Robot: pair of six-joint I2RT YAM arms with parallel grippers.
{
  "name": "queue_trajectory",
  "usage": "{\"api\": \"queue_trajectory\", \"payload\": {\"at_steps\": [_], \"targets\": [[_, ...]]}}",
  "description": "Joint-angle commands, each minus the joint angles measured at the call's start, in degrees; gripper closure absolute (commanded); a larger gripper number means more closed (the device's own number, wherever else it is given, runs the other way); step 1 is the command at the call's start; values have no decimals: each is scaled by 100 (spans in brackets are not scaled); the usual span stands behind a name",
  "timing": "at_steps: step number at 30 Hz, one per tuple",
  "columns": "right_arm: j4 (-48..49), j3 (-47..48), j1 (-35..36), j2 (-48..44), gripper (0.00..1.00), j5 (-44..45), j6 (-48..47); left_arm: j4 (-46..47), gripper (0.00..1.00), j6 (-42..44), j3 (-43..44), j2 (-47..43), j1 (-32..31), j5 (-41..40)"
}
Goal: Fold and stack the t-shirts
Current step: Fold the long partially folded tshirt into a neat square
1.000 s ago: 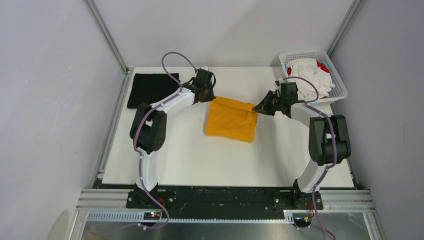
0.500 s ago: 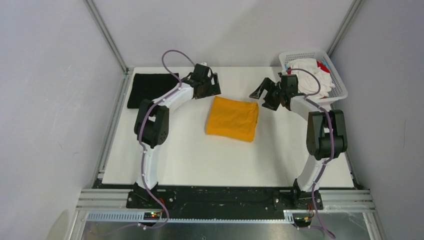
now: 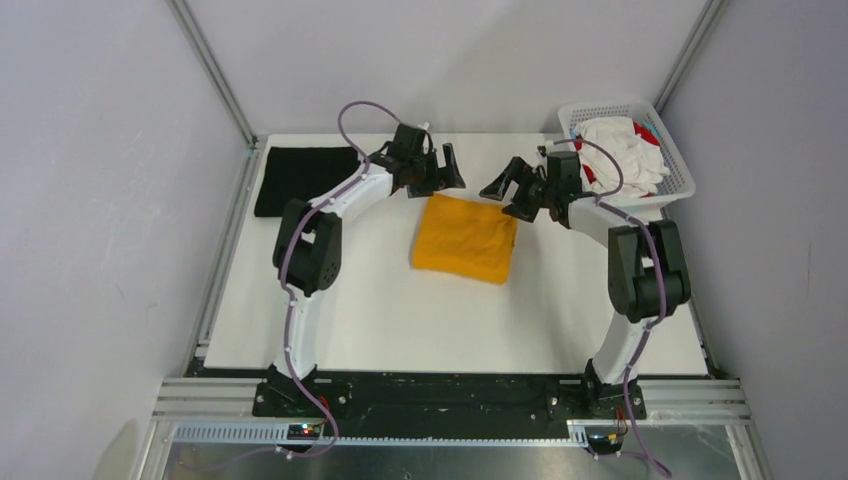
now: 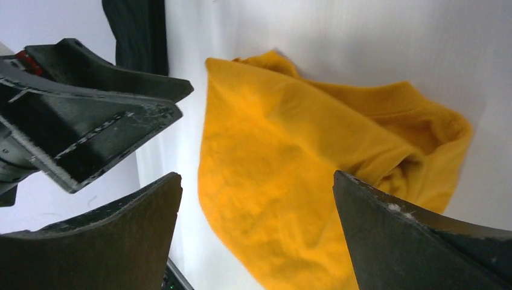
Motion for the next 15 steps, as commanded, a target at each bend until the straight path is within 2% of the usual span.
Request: {"api": "queue_trajectory", "payload": {"at_steps": [1,7,15], "targets": [[663,122,-192,616,1,-143,210,39,0,-130,567,502,-8,40],[355,606,-323,1656,1,-289,218,36,0,-403,643,1058,131,249],[68,699,-411,1820,0,-73,221,33,0,-343,69,731,237,103]]}}
